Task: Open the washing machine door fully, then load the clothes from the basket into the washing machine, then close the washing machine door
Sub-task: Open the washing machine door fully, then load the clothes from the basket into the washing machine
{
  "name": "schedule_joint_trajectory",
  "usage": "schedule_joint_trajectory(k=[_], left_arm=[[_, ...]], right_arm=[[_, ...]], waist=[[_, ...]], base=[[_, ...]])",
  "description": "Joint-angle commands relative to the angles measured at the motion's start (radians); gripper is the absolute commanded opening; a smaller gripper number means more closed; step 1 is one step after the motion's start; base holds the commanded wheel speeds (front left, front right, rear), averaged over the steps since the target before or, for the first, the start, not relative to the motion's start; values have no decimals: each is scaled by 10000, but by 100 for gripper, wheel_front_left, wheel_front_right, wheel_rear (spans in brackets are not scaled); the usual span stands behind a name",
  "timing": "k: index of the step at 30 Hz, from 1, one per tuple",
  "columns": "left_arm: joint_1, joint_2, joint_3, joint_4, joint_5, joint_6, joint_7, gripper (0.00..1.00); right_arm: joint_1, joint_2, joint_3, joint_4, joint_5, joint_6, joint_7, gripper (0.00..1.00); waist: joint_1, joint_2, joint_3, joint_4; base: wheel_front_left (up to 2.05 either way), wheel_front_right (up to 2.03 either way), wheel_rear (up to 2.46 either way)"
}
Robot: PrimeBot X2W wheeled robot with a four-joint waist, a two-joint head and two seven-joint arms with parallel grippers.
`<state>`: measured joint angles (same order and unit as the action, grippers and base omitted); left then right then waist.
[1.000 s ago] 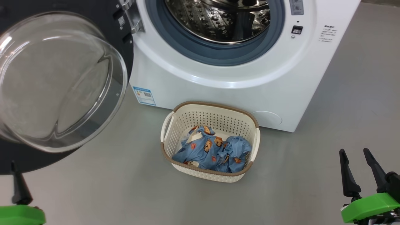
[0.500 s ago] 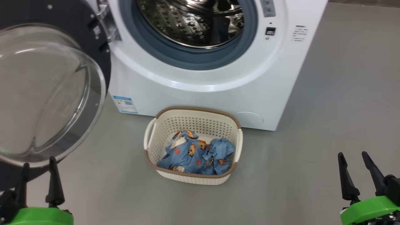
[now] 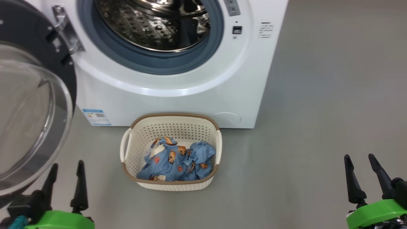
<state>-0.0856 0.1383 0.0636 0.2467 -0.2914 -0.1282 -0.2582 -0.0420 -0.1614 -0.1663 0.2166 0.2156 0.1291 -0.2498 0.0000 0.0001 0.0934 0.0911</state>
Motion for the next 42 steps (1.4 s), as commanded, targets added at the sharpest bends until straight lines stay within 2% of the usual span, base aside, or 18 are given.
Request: schedule_joint_trajectory(k=[1, 9, 20, 42], left_arm=[[-140, 317, 141, -307, -143, -25, -36, 100], [-205, 367, -436, -259, -458, -25, -36, 100], [-156, 343, -728, -243, -705, -25, -36, 100], [-68, 393, -801, -353, -927, -25, -36, 100]], right_arm=[[-138, -165, 239, -247, 110, 16, -120, 100], [-111, -137, 207, -264, 127, 16, -120, 100], [33, -43, 157, -306, 113, 16, -120, 100], [12, 35, 35, -351, 78, 16, -120, 100]], waist=[[0, -1, -23, -295], [0, -1, 9, -738], [0, -1, -49, -1135], [0, -1, 44, -1103]], base=[[0, 0, 0], [0, 0, 0], [0, 0, 0], [0, 0, 0]])
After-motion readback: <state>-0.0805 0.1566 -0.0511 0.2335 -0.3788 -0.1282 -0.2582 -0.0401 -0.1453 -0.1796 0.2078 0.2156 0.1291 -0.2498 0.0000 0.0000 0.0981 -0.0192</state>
